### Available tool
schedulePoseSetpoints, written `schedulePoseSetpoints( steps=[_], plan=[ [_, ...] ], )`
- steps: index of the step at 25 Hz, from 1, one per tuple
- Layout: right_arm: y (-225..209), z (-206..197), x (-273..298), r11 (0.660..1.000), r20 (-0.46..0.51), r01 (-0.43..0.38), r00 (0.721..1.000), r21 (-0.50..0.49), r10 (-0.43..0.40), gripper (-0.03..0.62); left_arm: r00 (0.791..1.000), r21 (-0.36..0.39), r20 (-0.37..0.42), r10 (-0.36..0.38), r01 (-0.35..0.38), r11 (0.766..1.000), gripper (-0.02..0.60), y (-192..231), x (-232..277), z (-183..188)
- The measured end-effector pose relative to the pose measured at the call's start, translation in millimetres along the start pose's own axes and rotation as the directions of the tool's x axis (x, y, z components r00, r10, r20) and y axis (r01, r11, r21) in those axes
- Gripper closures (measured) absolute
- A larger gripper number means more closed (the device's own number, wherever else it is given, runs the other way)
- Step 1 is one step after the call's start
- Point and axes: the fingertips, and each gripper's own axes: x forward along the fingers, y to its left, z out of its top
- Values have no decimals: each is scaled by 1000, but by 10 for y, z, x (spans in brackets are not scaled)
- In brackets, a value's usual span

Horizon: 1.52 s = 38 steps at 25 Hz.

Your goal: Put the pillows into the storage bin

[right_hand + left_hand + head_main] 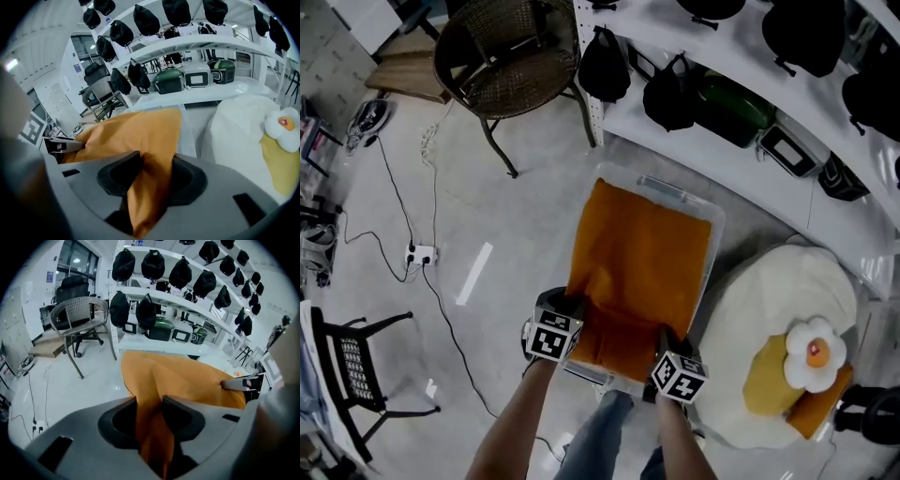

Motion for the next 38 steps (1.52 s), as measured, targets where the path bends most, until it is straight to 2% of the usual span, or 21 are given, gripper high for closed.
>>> schedulePoseSetpoints(
  steps=[3,6,8,10,14,20,24,30,35,38],
  plan=[
    [-105,-43,-18,999,-33,11,999,38,-10,368,997,-82,-61,43,-48,995,363,66,33,-228],
    [-34,65,-165,999,18,-46,999,-4,47,339,997,-99,-33,73,-75,992,337,2,-108,-264],
    [45,205,-318,996,67,-87,994,-29,89,310,998,-96,-9,55,-55,994,334,-151,-204,-208],
    [71,305,-480,993,101,-116,988,-1,115,282,999,-93,12,35,-33,995,333,-338,-306,-121],
    [-46,476,-893,990,141,-137,981,38,130,276,998,-69,55,-7,11,998,334,-855,-532,161],
    [-567,821,-1704,991,251,-98,965,94,72,276,984,27,137,-110,108,994,334,-1831,-788,795],
    [-1171,910,-2258,990,317,-78,948,117,37,276,970,89,176,-168,155,984,334,-2686,-906,1032],
    [-2633,827,-3161,988,374,-13,926,151,-45,276,948,181,178,-263,232,956,334,-4428,-804,1093],
    [-3872,730,-3850,981,402,36,909,189,-111,278,934,214,162,-318,282,935,334,-5830,-669,1044],
    [-4480,666,-4171,977,406,65,902,205,-145,278,924,228,153,-350,312,922,334,-6527,-575,1055]
  ],
)
